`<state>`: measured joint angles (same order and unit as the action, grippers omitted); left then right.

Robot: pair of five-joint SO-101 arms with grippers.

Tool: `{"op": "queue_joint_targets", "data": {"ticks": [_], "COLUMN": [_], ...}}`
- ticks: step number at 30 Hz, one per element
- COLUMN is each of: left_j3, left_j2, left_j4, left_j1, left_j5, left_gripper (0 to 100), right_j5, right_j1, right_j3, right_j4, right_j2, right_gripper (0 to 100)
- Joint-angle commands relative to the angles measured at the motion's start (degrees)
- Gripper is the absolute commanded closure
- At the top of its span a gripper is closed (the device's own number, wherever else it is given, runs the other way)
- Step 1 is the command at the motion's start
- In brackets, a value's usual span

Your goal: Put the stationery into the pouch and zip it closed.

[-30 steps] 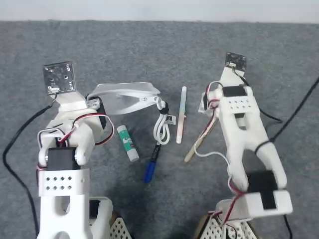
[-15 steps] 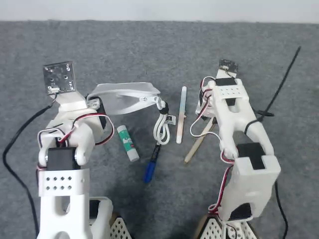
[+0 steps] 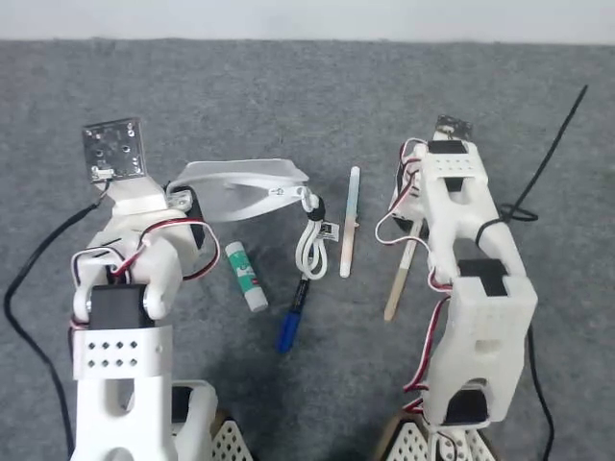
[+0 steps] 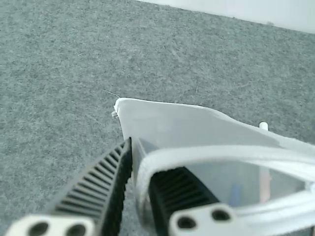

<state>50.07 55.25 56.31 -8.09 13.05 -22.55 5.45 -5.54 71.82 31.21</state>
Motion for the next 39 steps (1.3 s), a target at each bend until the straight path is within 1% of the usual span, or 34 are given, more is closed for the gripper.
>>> {"op": "queue_joint_targets", "data": {"ticks": [1,3,10,31,39], "left_j3": [-0.84,-0.84,-0.84,-0.75,-0.75], "left_j2": [0.35,0.35,0.35,0.35,0.35], "left_j4": [-0.62,-0.62,-0.62,-0.62,-0.62], "left_j1": [-0.44,-0.44,-0.44,-0.44,-0.44], "left_j5": [0.79,0.79,0.79,0.79,0.88], "left_gripper": [99,99,99,99,99], "right_j5": [-0.62,-0.62,-0.44,-0.35,-0.35], "right_j1": [-0.31,-0.31,1.80,8.22,11.74], "right_j3": [-4.04,-4.40,-4.40,-4.31,-4.22], "right_j4": [2.51,2.42,2.59,17.89,25.63], "right_j2": [0.31,0.48,-2.51,-20.26,-26.24], "right_gripper": [95.6,99.7,99.3,99.3,99.3]}}
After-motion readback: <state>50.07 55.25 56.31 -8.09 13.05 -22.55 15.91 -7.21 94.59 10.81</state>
